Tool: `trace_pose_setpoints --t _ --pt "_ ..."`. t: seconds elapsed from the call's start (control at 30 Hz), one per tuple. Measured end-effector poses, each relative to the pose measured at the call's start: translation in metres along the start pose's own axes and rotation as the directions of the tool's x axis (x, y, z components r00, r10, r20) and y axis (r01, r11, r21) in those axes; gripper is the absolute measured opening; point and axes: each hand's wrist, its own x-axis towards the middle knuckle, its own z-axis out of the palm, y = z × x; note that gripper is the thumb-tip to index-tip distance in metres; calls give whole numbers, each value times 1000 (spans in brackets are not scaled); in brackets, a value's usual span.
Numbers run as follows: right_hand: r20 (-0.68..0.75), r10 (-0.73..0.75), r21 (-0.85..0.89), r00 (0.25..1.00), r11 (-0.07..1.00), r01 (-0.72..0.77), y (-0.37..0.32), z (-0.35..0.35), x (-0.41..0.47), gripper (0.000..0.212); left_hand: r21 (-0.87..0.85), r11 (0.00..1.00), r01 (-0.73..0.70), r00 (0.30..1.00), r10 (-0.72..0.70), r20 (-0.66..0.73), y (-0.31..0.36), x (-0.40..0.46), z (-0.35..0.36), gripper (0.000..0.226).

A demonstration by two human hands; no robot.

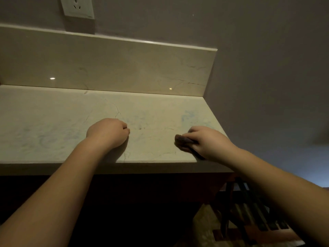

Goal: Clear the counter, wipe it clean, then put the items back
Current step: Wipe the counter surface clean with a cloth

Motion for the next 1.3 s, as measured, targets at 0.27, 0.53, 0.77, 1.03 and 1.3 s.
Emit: trace_pose_setpoints --t 0.27,0.53,0.77,1.03,1.3 --pt "21 -57 85 998 995 55 2 1 -18 27 -8 999 39 999 -39 32 7 -4 -4 39" --pt "89 -1 108 996 994 -8 37 -10 2 27 -57 996 -66 994 61 -90 56 -24 0 42" --pt "45 42 123 998 991 -47 49 -1 58 29 -18 989 -148 987 146 -66 97 -25 7 38" --pt "185 -120 79 975 991 107 51 -19 13 31 29 980 -198 978 200 -57 97 -20 14 39" --pt "61 80 71 995 994 -85 86 -6 112 25 20 988 -153 988 153 -11 100 -12 8 39"
